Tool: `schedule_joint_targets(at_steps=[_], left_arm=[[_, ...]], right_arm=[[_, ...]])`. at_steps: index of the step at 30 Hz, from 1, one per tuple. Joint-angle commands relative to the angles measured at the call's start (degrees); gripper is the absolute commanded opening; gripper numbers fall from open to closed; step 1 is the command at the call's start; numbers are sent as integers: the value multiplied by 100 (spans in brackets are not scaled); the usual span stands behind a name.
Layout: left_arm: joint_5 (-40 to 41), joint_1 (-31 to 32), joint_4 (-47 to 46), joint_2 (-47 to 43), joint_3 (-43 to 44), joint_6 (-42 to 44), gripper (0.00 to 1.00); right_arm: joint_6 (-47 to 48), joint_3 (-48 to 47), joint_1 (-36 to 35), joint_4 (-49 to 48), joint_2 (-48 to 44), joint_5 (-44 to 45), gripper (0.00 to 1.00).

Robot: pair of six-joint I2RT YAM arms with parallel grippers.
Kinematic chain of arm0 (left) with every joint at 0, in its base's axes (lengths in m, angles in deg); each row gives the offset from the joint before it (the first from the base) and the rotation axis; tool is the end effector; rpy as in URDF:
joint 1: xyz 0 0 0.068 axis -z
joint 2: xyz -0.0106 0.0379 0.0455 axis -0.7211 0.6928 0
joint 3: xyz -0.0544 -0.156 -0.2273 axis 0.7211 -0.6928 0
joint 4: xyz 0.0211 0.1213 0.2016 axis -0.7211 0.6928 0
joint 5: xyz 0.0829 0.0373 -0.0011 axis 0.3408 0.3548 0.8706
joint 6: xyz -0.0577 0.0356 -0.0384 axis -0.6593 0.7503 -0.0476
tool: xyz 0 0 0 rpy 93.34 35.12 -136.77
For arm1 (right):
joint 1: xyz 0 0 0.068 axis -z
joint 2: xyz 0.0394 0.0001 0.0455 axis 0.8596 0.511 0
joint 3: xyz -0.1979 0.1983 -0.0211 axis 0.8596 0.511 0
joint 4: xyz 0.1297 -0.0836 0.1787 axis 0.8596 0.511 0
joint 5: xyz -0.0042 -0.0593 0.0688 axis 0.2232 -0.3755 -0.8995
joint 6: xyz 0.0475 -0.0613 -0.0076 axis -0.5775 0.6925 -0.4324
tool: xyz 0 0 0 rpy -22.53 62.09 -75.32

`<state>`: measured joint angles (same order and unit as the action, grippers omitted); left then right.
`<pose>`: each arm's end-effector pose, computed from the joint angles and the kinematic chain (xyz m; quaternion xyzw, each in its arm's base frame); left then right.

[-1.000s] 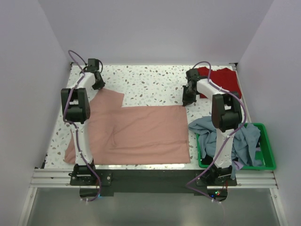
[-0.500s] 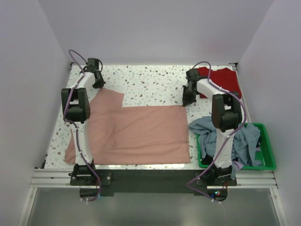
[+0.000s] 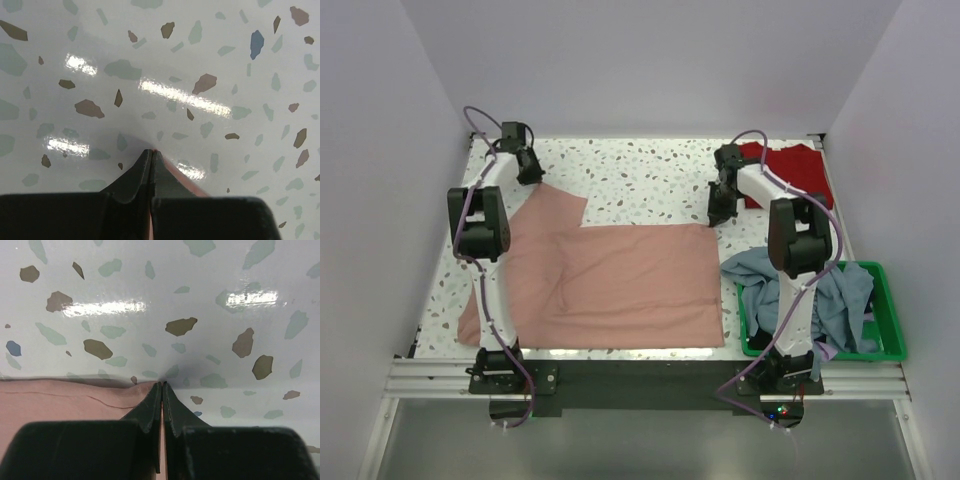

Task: Fold and stack the t-shirts
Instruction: Fold the tshirt

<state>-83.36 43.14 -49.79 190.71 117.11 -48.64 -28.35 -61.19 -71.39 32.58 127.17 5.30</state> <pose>0.5153 0.0283 0.1553 -0.2178 0.9237 -0.0463 0.3117 0.4185 0.0933 0.1552 0.0713 0.9857 0.0667 0.1374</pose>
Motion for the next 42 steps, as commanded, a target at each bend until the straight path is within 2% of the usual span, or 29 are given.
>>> schedule_joint_targets(at_steps=[1,6,14,19,24,27,34,38,41,42], left_arm=[[-441,-174,-439,-31,357,-84,0],[-749,-271,-676,4,541,-31,0],[-1962,-411,-1072,303,1340,-198,0],[-2479,-560,-1668,250,1473,-566,0],[-3217,-693,-1898,119,1448,-506,0],[-3412,-719,-1959,-302,860,-313,0],[-3553,-851,-2320,-1673,-1599,240,0],[-3554,-877,-2022,-2314,-2278,654,0],[-3256,-868,-1662,-2684,-2674,926,0],[-2881,-868,-1487,-2790,-2762,1005,0]], right_arm=[[-113,-408,69,266,57,210,0],[-131,-1032,96,441,329,237,0],[-201,-2095,140,740,839,272,0],[-227,-3016,219,1021,1260,272,0],[-254,-3608,263,1180,1481,272,0],[-254,-3424,263,1022,1289,132,0],[-175,-2073,263,495,507,-167,0],[-96,-1447,228,345,76,-308,0],[-25,-1069,210,301,-197,-378,0],[-17,-972,201,292,-328,-396,0]])
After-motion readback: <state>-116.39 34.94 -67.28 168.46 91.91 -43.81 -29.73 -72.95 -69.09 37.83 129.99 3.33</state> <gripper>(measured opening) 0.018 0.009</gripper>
